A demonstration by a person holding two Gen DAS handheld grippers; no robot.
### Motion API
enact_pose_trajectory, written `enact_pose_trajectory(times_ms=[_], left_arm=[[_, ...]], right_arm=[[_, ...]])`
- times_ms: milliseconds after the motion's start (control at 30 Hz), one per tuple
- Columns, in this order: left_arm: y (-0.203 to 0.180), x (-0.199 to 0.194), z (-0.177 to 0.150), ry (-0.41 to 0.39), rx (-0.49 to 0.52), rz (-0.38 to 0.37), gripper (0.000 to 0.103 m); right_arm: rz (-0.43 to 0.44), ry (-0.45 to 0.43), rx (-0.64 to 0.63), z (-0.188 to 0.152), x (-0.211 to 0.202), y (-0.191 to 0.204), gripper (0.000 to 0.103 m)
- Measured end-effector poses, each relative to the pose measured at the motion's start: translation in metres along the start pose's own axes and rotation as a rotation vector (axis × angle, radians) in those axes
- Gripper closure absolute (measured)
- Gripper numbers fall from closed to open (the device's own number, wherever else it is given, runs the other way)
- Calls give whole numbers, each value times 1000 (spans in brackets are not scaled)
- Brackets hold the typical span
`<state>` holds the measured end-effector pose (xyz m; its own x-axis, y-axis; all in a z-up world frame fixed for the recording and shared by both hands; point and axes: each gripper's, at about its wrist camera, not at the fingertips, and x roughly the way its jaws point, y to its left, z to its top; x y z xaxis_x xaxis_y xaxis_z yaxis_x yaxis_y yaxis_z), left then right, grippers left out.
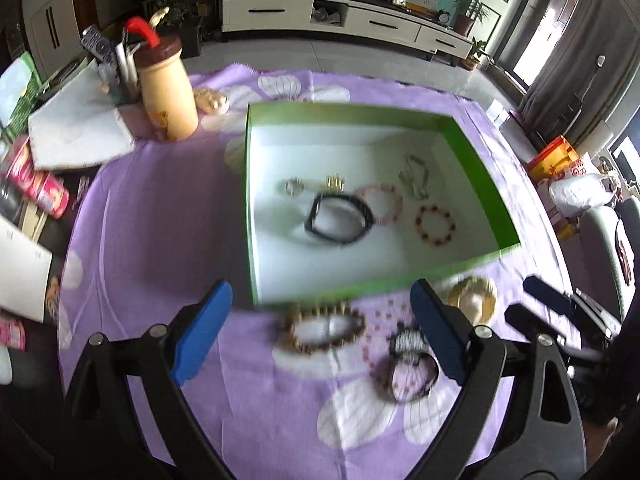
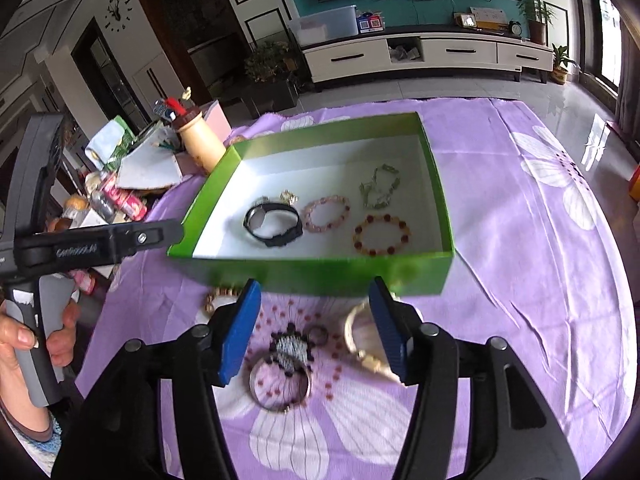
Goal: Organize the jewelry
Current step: 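Move the left tool to the wooden bead bracelet while the right tool reaches the silver bangle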
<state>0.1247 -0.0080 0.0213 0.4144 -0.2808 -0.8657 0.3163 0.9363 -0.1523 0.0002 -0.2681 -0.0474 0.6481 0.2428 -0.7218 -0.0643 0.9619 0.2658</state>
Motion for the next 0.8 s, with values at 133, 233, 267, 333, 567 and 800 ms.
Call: enact_pose_trajectory(times_ms=[133,233,267,333,567,800], left_arm=[[9,0,-47,37,-31,-66,11],[13,7,-71,70,-43,-49,11],[15,8,-78,78,-47,-35,11],[21,10,-91,75,-64,-9,11],[45,16,-112,69,-146,46,11],[63,21,-114,70,-207,25,11]], right_arm=[[-23,38,-48,-34,-4,6,45],[-7,69,-48,-58,-2,7,45],[2,77,-37,-65,-1,6,45],[11,91,-25,-73,1,7,45],[2,122,-15,-88,19,14,45],[-40,105,-18,-80,37,18,53]])
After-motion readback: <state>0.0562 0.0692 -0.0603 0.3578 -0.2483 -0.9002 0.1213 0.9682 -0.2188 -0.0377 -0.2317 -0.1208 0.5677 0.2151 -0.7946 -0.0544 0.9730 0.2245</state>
